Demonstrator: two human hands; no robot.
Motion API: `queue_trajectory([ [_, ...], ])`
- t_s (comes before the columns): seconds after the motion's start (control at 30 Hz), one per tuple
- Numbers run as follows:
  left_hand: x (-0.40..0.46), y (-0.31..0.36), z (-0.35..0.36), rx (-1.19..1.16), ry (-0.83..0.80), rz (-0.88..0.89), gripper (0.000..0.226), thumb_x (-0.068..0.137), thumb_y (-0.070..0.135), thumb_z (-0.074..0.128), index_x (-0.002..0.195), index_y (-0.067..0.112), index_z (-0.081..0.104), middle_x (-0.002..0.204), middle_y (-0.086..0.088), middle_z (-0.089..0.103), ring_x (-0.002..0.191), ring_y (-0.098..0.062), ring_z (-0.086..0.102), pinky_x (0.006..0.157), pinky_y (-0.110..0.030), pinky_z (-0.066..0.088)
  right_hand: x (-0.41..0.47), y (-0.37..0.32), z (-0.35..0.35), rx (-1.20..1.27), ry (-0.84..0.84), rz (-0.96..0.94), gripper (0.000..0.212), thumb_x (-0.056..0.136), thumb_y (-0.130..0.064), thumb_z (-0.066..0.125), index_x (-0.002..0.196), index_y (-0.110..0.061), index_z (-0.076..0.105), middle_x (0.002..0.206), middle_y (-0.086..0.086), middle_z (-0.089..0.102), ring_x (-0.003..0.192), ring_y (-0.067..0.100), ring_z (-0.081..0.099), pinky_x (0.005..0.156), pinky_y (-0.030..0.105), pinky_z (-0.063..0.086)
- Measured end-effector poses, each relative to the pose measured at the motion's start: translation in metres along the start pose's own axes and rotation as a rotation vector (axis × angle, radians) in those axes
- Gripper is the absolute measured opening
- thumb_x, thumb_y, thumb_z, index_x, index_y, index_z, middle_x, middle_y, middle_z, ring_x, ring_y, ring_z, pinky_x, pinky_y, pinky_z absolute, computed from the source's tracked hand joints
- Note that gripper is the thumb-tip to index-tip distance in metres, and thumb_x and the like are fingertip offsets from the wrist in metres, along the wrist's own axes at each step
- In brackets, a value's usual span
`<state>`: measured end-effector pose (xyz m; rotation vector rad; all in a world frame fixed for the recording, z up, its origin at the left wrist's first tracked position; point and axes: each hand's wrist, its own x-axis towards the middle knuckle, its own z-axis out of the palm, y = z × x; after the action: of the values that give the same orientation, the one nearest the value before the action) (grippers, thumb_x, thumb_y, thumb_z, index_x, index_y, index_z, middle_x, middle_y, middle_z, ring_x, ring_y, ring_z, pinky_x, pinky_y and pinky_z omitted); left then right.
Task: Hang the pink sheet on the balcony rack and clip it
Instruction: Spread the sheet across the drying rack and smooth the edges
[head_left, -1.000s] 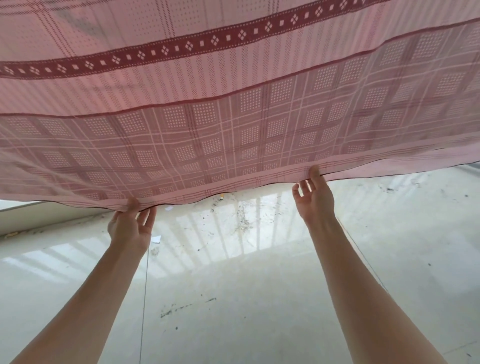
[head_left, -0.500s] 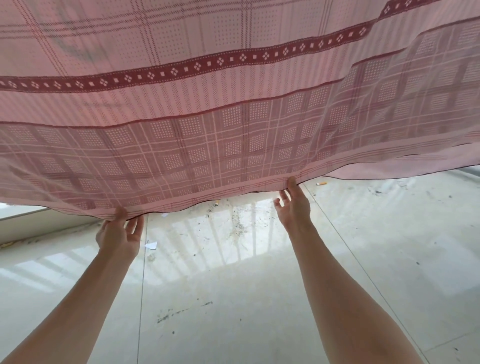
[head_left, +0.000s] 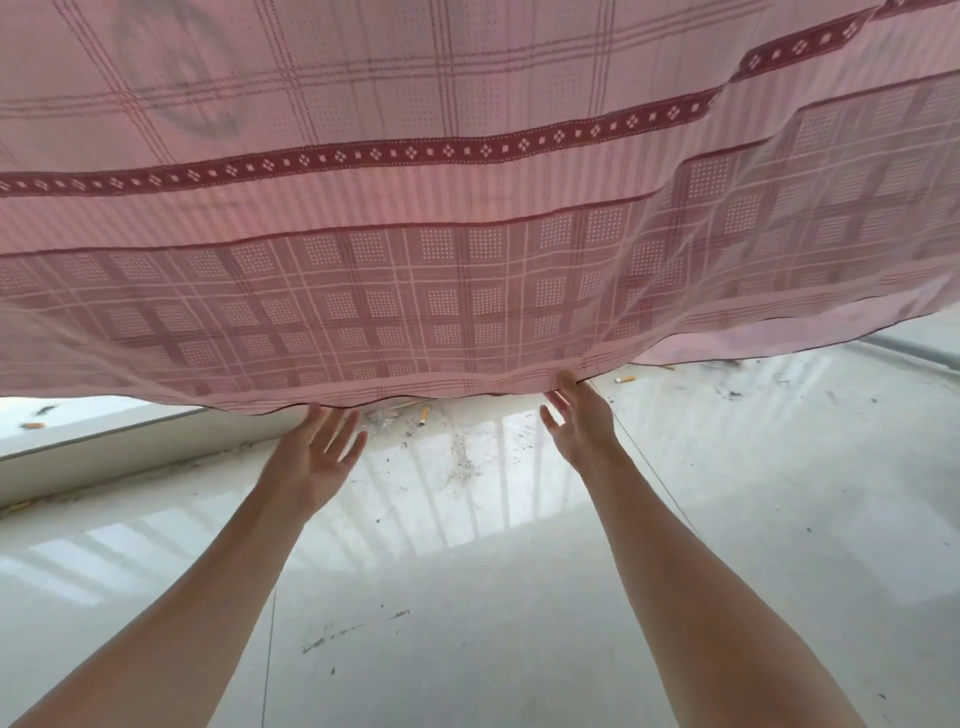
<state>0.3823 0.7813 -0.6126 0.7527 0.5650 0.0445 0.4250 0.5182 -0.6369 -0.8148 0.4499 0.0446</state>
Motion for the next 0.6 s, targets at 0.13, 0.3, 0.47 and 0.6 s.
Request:
queue_trajectory([
  [0.13, 0.001, -0.039, 0.051, 0.084, -0.142, -0.119, 0.007, 0.092, 0.013, 0.051, 0.098, 0.013, 0.053, 0.108, -0.005, 0.060, 0.112, -0.024, 0.053, 0.103, -0.045, 0.037, 0.004, -0.011, -0.009, 0.045, -0.112, 0.019, 0.011, 0.090, -0.008, 0.054, 0.084, -0.014, 0.061, 0.086, 0.000, 0.063, 0.092, 0.016, 0.059, 0.084, 0.034, 0.044],
  [0.3, -0.002, -0.092, 0.112, 0.151, -0.235, -0.263, 0.005, 0.091, 0.011, 0.053, 0.093, 0.012, 0.058, 0.107, -0.006, 0.062, 0.104, -0.024, 0.059, 0.097, -0.043, 0.042, 0.008, -0.044, -0.027, 0.153, -0.132, 0.022, 0.011, 0.089, -0.019, 0.058, 0.098, -0.014, 0.062, 0.093, 0.001, 0.065, 0.099, 0.018, 0.061, 0.086, 0.034, 0.047],
  [0.47, -0.003, -0.096, 0.133, 0.214, -0.105, -0.262, 0.007, 0.092, 0.009, 0.051, 0.092, 0.010, 0.057, 0.097, -0.008, 0.063, 0.089, -0.021, 0.061, 0.083, -0.036, 0.046, 0.011, -0.081, -0.034, 0.286, 0.116, 0.009, 0.006, 0.089, -0.011, 0.057, 0.091, -0.013, 0.062, 0.092, 0.001, 0.062, 0.090, 0.015, 0.060, 0.076, 0.029, 0.048],
  [0.6, -0.001, -0.086, 0.133, 0.255, -0.067, -0.246, 0.009, 0.092, 0.005, 0.050, 0.089, 0.009, 0.057, 0.090, -0.008, 0.063, 0.085, -0.020, 0.062, 0.081, -0.034, 0.047, 0.011, -0.091, -0.024, 0.291, 0.177, -0.022, 0.006, 0.089, -0.015, 0.057, 0.088, -0.014, 0.062, 0.087, -0.001, 0.061, 0.085, 0.014, 0.059, 0.075, 0.029, 0.048],
])
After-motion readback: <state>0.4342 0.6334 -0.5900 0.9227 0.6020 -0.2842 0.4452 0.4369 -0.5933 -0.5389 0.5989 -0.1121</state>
